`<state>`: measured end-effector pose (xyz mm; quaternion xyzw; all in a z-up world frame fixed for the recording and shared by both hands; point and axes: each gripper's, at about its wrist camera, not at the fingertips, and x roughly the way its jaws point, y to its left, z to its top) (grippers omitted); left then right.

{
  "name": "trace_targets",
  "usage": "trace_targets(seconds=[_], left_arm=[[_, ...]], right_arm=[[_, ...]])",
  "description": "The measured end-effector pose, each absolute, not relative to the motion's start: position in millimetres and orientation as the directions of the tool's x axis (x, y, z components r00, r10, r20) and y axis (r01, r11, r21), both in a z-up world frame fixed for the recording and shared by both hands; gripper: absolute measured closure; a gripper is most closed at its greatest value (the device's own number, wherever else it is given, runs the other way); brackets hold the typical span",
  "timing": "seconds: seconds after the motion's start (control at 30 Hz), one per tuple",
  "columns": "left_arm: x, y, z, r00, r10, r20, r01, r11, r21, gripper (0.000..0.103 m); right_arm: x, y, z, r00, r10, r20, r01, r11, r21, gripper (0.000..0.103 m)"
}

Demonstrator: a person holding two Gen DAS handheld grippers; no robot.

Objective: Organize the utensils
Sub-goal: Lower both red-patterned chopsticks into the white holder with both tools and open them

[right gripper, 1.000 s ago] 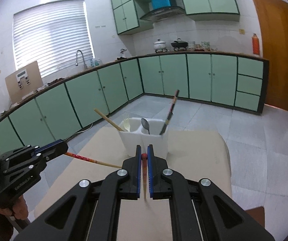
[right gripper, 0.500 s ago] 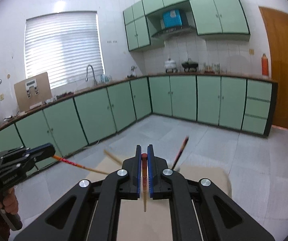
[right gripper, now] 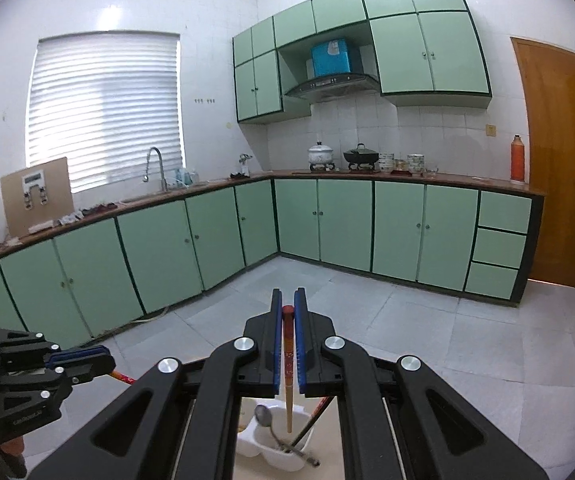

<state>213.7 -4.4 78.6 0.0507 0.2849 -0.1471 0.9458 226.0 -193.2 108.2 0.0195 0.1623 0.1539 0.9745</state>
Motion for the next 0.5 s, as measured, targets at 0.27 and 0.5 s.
trace_targets(seconds=[0.27,0.5], left_arm=[[255,-8,37,0.751,-0.246,-0.613,0.302,0.953,-0.012,0.096],[258,-7,16,0.759,-0.249,-0.601,0.269,0.961,-0.059,0.081]], right_arm=[[253,-183,60,0.855,0.323,-0.406,-0.311,0.945,0.098,0.097],[247,-185,40,0.846,0.316,-0.430,-0.298,0.948,0.110,0.092]])
